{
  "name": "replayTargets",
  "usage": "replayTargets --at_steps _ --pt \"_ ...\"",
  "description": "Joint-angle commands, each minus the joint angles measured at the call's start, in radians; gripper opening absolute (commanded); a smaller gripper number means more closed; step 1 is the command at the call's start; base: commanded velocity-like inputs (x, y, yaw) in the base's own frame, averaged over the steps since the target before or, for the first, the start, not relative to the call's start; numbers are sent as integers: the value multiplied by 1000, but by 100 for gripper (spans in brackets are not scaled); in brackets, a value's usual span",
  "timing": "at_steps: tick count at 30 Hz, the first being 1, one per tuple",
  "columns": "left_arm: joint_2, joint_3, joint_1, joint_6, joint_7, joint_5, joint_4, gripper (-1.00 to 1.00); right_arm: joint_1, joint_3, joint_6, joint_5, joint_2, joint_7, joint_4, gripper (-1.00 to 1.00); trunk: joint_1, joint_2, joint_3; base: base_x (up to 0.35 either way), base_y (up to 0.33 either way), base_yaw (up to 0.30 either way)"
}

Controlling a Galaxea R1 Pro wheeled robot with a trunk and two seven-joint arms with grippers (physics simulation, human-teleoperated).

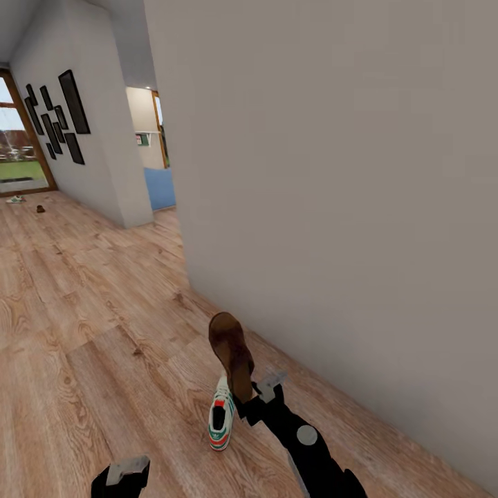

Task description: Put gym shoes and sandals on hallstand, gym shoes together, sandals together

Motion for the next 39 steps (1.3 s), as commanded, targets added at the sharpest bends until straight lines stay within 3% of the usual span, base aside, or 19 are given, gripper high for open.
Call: replayTargets --at_steps 1,6,12,15,33,39 --pt "-1 -1 -11 18 -8 6 0 100 0 0 22 5 3 13 -34 -100 0 0 -1 0 0 0" --pt "-3 0 -43 63 -17 6 -1 100 0 21 65 4 7 49 -139 -100 0 0 -1 0 0 0" --pt "-33 -1 -88 81 -15 4 -1 100 0 133 171 0 8 78 -267 -100 0 0 -1 0 0 0" --pt "-41 1 -91 73 -8 3 -1 100 0 163 184 -2 8 79 -278 -100 0 0 -1 0 0 0" --pt "-59 3 -85 64 -2 2 -1 100 0 172 188 0 4 79 -289 -100 0 0 -1 208 -136 -2" --pt "-63 4 -84 58 -2 1 -1 100 0 172 188 -1 5 79 -290 -100 0 0 -1 106 -69 -202"
